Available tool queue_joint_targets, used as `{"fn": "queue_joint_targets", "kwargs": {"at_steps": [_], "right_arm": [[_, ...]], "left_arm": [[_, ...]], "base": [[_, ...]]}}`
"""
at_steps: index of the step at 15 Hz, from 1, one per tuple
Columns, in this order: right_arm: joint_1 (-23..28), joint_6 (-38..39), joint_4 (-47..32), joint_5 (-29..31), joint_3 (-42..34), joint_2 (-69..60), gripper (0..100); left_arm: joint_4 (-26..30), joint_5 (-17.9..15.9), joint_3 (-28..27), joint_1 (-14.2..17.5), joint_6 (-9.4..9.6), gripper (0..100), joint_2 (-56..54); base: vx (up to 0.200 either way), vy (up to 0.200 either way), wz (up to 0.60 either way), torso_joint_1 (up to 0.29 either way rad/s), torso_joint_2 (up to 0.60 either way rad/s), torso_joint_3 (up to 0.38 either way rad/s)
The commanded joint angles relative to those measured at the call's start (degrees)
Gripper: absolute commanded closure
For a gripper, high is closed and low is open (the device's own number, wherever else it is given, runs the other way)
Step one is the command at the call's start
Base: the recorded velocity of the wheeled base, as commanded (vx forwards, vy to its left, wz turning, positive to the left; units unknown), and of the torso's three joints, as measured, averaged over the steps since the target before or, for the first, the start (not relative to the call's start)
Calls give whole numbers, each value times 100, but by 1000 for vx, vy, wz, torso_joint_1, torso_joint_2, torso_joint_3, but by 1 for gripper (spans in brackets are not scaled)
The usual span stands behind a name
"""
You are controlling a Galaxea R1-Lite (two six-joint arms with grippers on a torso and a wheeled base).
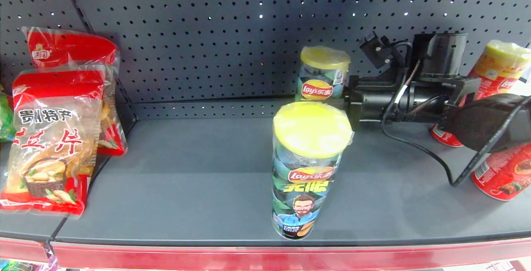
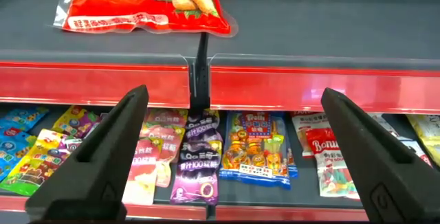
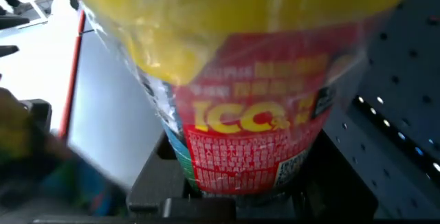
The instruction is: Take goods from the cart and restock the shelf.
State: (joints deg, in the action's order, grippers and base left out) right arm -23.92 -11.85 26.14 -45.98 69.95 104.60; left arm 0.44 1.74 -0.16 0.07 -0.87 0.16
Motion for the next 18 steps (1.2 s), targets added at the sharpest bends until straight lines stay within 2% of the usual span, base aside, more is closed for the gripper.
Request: {"fn": "queue_joint_targets", "kwargs": {"at_steps": [1, 9, 18], "right_arm": [[-78, -2, 23, -16, 361, 588, 100], [-192, -19, 32, -130, 291, 536, 100], [-157, 51, 23, -113, -16, -211, 100]], "left_arm": [[0, 1, -2, 1, -1, 0, 2], [0, 1, -2, 1, -1, 0, 2], [0, 1, -2, 1, -1, 0, 2]], "base": [[0, 0, 0, 0, 0, 0], [0, 0, 0, 0, 0, 0], [0, 0, 0, 0, 0, 0]]}}
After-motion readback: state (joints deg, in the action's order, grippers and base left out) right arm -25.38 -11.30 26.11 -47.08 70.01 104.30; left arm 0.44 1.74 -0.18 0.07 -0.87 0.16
